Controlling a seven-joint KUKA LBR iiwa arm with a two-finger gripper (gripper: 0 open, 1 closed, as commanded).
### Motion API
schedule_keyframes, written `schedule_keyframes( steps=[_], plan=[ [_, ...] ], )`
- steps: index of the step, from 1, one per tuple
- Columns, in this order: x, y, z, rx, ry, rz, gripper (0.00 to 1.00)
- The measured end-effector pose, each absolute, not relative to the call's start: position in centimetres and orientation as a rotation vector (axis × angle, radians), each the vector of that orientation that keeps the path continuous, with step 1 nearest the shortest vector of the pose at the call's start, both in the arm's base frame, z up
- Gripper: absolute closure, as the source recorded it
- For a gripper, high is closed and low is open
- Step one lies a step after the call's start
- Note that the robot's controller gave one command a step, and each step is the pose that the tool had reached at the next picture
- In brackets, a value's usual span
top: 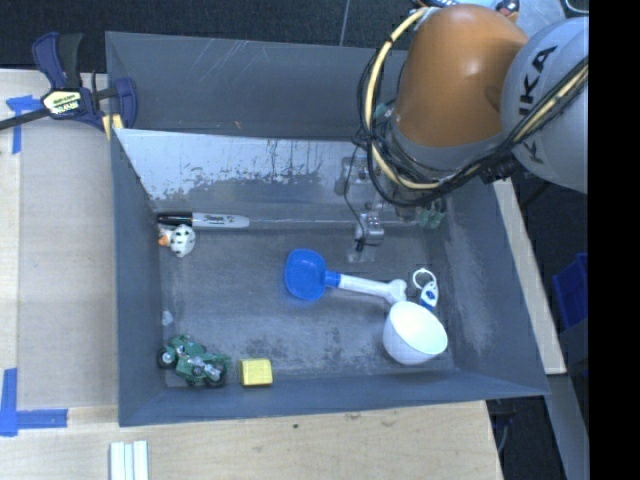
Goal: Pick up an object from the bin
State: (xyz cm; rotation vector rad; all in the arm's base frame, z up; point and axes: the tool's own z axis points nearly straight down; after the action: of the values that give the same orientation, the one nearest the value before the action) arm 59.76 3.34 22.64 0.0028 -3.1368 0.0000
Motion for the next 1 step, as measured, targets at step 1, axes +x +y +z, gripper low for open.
schedule_keyframes(
  steps=[1],
  plan=[
    [52.32, -0.47, 18.64, 0.499, -3.094, -0.001, 0.00]
  ],
)
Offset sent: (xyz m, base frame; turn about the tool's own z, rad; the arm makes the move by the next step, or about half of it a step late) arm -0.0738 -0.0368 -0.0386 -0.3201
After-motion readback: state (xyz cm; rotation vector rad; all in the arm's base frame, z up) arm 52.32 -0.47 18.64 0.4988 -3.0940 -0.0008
